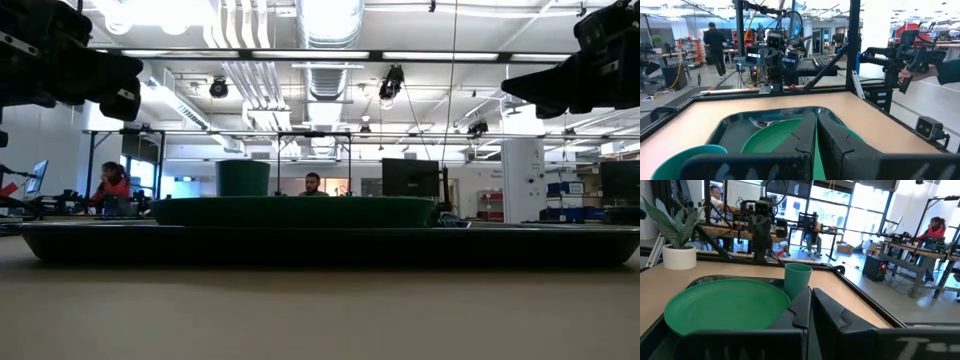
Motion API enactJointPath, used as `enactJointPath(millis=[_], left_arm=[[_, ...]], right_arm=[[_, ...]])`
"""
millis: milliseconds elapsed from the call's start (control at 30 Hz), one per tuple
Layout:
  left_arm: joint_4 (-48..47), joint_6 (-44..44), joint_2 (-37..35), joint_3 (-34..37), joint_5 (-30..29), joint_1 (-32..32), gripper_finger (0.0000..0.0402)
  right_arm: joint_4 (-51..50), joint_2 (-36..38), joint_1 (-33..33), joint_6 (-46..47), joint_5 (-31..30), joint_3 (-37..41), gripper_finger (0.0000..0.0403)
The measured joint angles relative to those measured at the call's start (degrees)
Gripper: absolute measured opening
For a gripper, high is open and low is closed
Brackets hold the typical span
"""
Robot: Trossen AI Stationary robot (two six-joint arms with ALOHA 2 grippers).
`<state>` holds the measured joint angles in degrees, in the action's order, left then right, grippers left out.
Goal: Pick and place plate/cup/fork/spoon on tray
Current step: Return to Home Position
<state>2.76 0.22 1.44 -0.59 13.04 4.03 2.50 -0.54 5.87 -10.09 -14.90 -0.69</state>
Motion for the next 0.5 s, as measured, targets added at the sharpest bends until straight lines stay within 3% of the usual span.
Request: enactJointPath(millis=[200, 333, 500], left_arm=[[0.6, 0.2, 0.1, 0.1, -0.4, 0.0, 0.0000], [0.7, -2.7, 0.9, 0.1, -7.7, 0.0, 0.0000], [0.7, -2.6, 2.6, 0.2, -9.0, 0.0, 0.0000]], right_arm=[[0.0, 0.0, 0.0, 0.0, 0.0, 0.0, 0.0009], [-0.1, 0.0, 0.0, 0.0, 0.0, 0.0, 0.0009], [-0.2, 0.0, 0.0, 0.0, 0.0, 0.1, 0.0009]])
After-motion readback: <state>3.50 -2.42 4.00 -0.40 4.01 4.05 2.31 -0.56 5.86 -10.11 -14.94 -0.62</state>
